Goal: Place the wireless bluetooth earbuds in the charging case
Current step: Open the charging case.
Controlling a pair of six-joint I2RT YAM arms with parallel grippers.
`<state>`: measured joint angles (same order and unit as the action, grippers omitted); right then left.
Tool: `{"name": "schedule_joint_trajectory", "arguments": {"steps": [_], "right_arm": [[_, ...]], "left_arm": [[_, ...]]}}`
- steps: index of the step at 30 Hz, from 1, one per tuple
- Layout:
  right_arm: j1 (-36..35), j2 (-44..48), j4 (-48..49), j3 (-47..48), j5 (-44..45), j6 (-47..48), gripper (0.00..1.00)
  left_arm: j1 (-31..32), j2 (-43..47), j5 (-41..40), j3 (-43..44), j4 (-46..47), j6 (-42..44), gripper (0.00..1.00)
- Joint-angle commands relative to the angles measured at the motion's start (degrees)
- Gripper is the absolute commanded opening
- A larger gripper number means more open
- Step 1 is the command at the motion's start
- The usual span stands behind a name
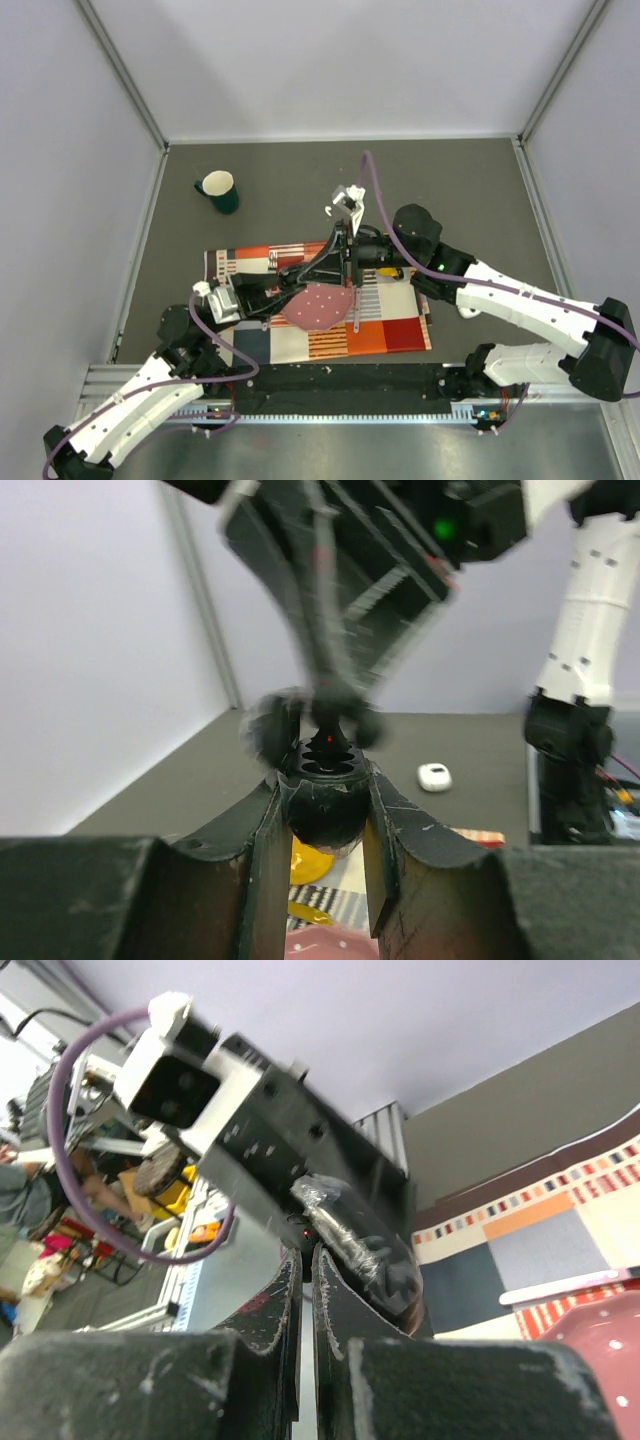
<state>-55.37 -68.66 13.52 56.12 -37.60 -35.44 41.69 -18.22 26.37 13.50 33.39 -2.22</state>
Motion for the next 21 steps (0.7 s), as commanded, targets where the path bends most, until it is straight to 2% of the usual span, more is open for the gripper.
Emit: {"name": "schedule_joint_trajectory", "arguments": {"steps": [1, 21], "right_arm": [[0.18, 0.02, 2.48, 4.09, 6.67, 2.66, 0.00], [0.27, 0.29, -2.09, 7.07, 4.91, 6.44, 0.00]], "left_arm": [[0.58, 1.17, 7.11, 1.36, -1.04, 0.81, 0.00], [0.67, 2.05, 0.09, 1.80, -3.59, -0.59, 0.00]]}}
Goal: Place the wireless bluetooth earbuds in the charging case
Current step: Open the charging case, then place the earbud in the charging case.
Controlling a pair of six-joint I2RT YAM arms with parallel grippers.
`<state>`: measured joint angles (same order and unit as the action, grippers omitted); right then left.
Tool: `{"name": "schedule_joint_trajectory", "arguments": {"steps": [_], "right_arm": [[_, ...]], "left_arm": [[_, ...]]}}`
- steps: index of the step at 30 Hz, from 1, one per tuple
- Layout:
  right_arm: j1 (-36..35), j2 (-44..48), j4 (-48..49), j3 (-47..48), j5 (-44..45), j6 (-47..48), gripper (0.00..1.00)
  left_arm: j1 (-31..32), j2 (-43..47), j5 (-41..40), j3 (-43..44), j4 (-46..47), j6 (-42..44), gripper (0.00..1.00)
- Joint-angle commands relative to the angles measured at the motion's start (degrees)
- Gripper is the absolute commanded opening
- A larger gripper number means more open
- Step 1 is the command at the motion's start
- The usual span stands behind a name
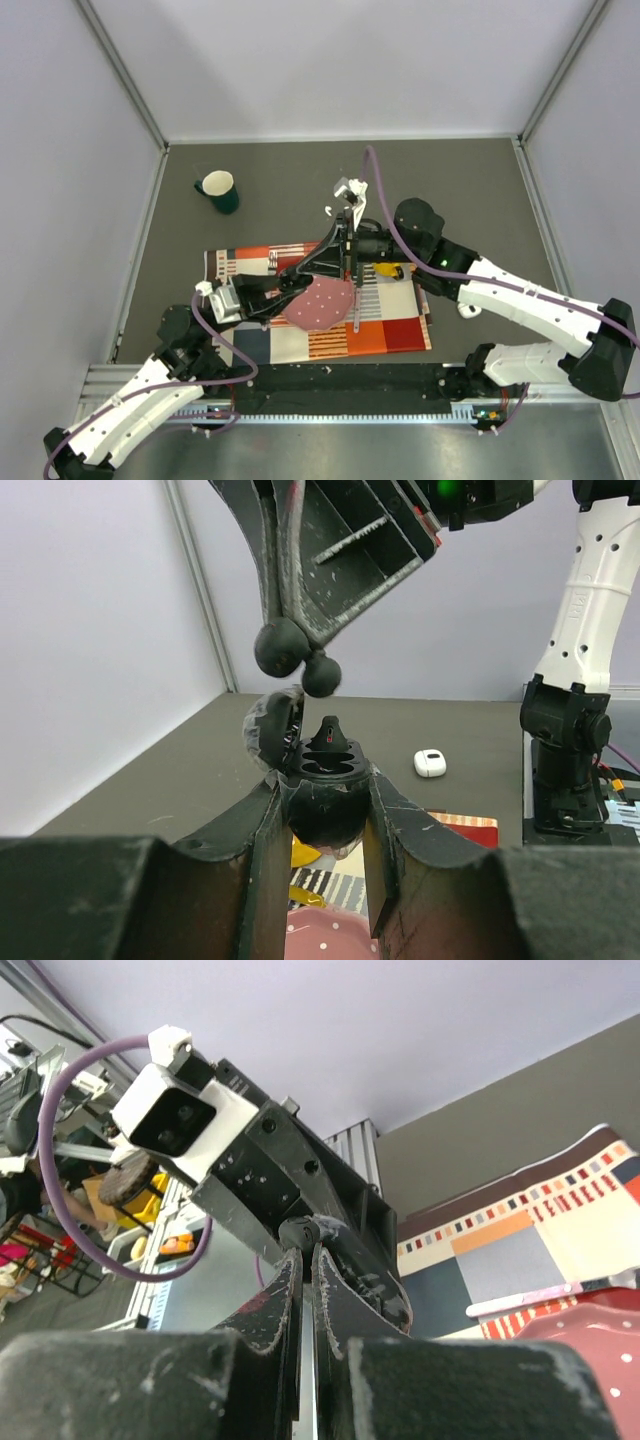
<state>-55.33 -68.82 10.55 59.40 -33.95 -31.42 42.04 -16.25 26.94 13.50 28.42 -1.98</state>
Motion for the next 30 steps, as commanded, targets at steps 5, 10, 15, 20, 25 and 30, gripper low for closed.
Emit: {"name": "schedule_joint_trajectory", "arguments": {"steps": [5, 10, 15, 20, 25, 30], "right_arm": [[0.22, 0.61, 0.35, 4.06, 0.82, 3.03, 0.00], [0.22, 1.31, -1.49, 4.41, 0.73, 4.35, 0.00], [0.22, 2.98, -1.84, 4.50, 0.64, 5.31, 0.00], [0.22, 4.22, -3.07, 4.50, 3.80, 3.48, 0.00], [-0.13, 4.66, -6.68, 4.59, 10.05, 1.27, 0.00], [-0.74, 5.97, -9.84, 3.28, 18.99, -0.56, 0.00]], "left_arm": [[0.32, -0.45, -1.71, 1.88, 1.37, -1.45, 0.00], [0.32, -0.54, -2.59, 2.06, 1.28, -2.24, 0.00], [0.32, -0.80, -5.04, 2.06, 0.76, -2.59, 0.00], [0.32, -0.27, -7.42, -0.48, 4.34, -0.49, 0.00], [0.32, 0.17, -9.88, -4.00, 9.01, 1.10, 0.00], [0.23, -1.24, -10.59, -3.74, 9.89, 1.10, 0.00]]}}
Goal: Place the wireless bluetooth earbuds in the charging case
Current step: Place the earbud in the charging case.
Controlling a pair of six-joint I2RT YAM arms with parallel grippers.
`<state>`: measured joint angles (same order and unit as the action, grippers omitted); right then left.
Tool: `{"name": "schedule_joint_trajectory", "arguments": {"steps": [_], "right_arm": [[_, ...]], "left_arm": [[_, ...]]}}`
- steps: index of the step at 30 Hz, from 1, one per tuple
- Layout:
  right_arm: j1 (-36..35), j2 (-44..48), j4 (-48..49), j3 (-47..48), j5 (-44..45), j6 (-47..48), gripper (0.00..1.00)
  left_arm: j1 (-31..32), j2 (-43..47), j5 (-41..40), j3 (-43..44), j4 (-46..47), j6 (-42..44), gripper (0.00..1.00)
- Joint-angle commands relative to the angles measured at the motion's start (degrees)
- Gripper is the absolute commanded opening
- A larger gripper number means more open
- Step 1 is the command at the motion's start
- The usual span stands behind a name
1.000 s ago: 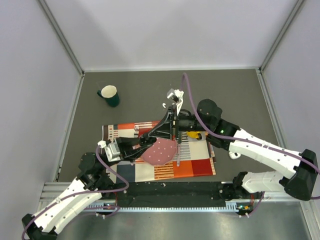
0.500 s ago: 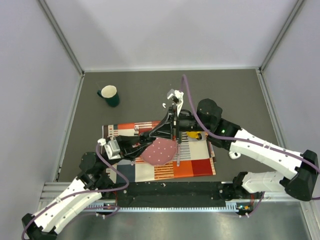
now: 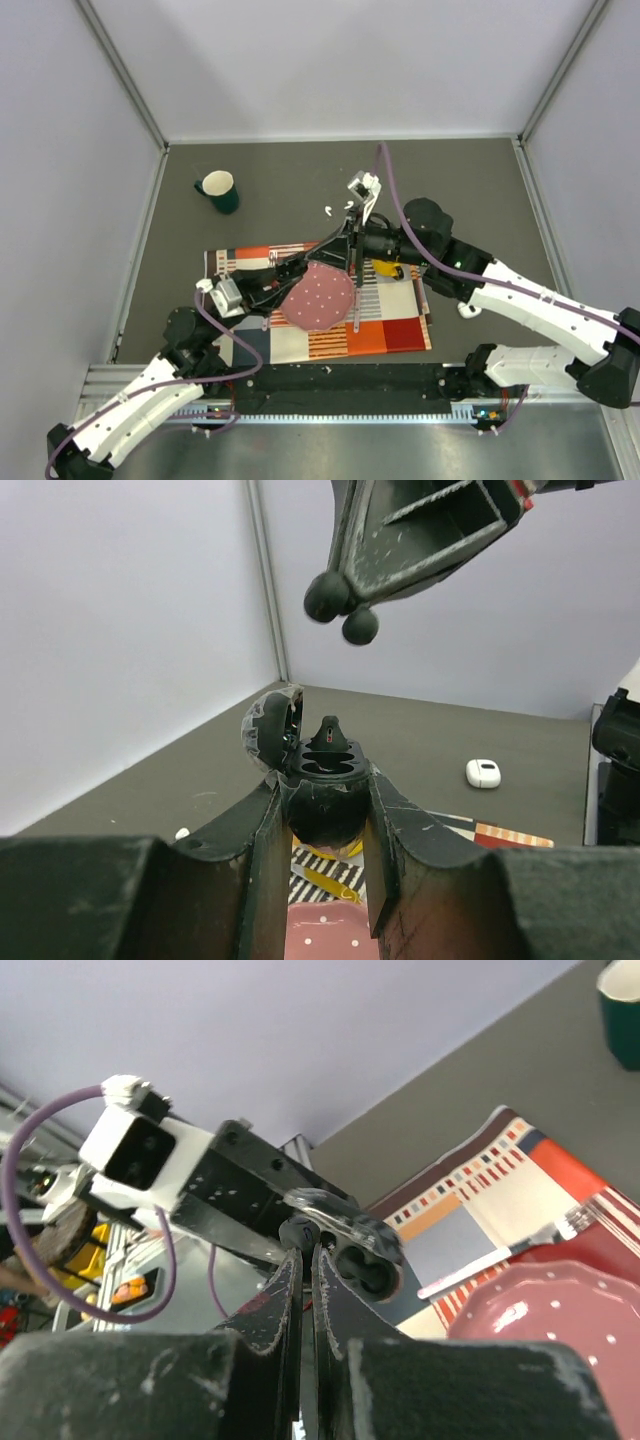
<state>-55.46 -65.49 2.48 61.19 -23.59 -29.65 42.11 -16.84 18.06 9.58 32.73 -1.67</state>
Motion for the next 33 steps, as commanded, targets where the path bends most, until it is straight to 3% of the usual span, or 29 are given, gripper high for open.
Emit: {"name": "schedule_joint_trajectory", "arguments": {"steps": [1, 7, 10, 11, 12, 17, 27, 33], "right_arm": [[-0.61, 3.35, -1.17, 1.04, 9.61, -3.13, 0.00], [-1.05, 4.06, 0.16, -0.20, 15.14, -11.65, 0.00], [-3.68, 1.96, -9.48, 5.94, 23.12, -13.94, 0.00], [-6.04, 1.17, -16.65, 10.40, 27.16, -15.86, 0.00], [-7.45, 0.03, -18.28, 11.83, 33.38, -16.31, 0.00], [-12.55, -2.44, -24.09, 17.72, 42.81, -23.59, 0.00], [-13.09, -4.99, -31.04, 19.05, 46.27, -40.30, 0.00], [-13.09, -7.54, -38.42, 25.73, 46.18, -41.89, 0.00]], "left_arm": [[0.26, -1.35, -1.72, 0.08, 6.29, 0.88, 0.00], [0.26, -3.99, -1.36, -0.35, 7.79, 3.60, 0.00], [0.26, -4.69, -1.89, -0.97, 9.89, 3.78, 0.00], [0.26, -4.87, -2.15, -1.06, 10.59, 3.96, 0.00], [0.26, -4.78, -2.42, -1.06, 10.60, 4.04, 0.00], [0.26, -4.34, -4.53, -1.23, 10.86, 4.31, 0.00], [0.26, -2.85, -5.85, -1.41, 10.16, 5.10, 0.00], [0.26, -2.58, -5.93, -1.41, 10.25, 5.01, 0.00]]}}
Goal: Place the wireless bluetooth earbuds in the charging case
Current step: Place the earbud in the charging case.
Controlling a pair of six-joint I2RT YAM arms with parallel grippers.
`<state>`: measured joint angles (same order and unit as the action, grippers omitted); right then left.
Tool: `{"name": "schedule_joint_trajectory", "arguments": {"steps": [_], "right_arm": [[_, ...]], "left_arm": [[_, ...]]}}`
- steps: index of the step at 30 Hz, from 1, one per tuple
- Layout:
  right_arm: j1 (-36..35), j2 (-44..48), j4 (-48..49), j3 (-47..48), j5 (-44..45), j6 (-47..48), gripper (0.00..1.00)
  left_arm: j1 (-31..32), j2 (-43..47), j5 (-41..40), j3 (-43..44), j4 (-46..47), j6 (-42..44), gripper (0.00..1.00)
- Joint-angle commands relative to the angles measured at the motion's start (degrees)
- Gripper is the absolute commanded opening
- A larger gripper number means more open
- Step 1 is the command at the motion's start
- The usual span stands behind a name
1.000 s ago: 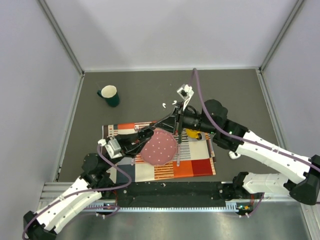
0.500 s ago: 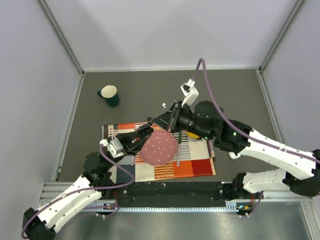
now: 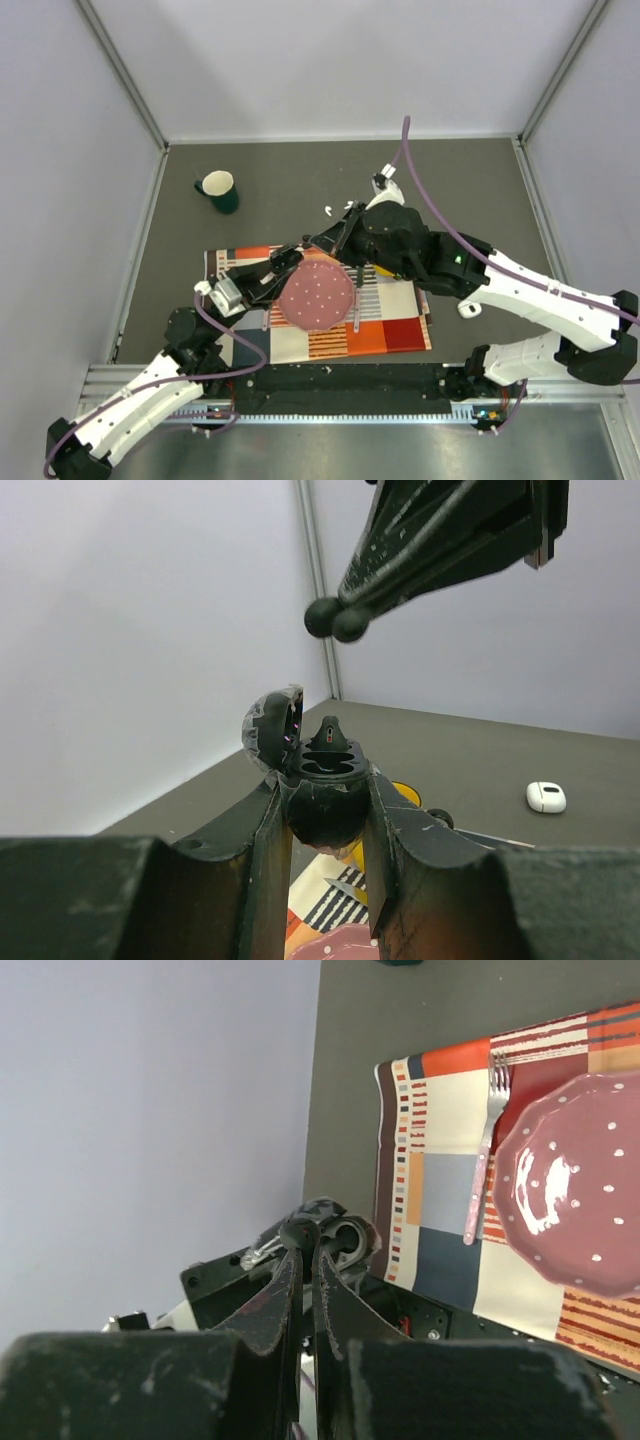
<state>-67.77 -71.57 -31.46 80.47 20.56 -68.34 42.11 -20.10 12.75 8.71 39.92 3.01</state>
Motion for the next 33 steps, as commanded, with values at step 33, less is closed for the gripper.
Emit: {"name": "schedule_joint_trajectory", "arguments": {"steps": [33], "right_arm": [[-0.79, -17.45, -31.55, 30.18, -6.67, -20.87, 0.00]], "left_arm": [[0.17, -10.22, -5.90, -1.33, 16.15, 15.71, 0.00]]}}
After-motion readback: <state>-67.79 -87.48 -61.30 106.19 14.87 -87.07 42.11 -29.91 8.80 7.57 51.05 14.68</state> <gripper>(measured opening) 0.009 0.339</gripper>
